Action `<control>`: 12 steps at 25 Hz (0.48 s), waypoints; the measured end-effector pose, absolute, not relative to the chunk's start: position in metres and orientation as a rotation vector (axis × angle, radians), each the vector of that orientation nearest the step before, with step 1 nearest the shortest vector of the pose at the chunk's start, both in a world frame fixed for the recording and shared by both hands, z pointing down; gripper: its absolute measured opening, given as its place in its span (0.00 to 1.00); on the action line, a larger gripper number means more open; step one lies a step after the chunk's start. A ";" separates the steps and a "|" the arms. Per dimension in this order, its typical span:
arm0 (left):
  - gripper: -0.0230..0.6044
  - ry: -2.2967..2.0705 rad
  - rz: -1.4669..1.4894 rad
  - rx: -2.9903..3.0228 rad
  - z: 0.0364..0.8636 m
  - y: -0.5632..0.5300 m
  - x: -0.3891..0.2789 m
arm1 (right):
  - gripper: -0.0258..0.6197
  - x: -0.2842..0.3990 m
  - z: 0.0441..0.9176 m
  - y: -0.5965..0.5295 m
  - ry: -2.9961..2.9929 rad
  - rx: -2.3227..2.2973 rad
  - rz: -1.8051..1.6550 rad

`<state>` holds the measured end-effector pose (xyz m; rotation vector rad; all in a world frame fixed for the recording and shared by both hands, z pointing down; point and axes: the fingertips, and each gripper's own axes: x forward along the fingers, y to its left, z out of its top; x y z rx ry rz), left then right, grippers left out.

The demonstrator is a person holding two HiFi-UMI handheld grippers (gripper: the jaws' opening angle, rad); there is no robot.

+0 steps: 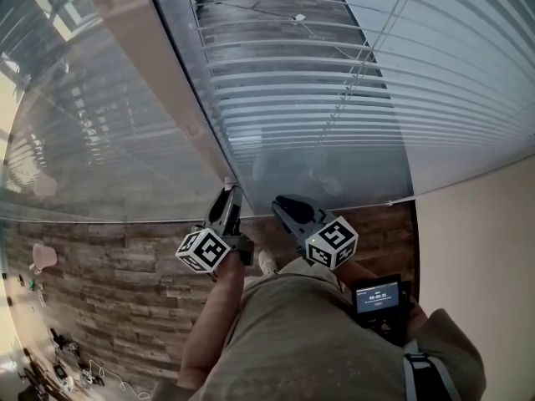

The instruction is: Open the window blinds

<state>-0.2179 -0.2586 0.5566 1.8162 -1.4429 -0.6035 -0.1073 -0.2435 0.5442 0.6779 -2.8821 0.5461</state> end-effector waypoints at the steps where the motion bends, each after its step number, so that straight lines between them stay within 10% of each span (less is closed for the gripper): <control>1: 0.28 -1.460 -0.574 1.823 0.559 -0.262 -0.219 | 0.12 -0.111 0.546 -0.244 -2.887 0.671 0.548; 12: 0.26 -1.676 -0.226 1.938 0.550 -0.266 -0.214 | 0.12 -0.112 0.526 -0.244 -2.883 0.633 0.517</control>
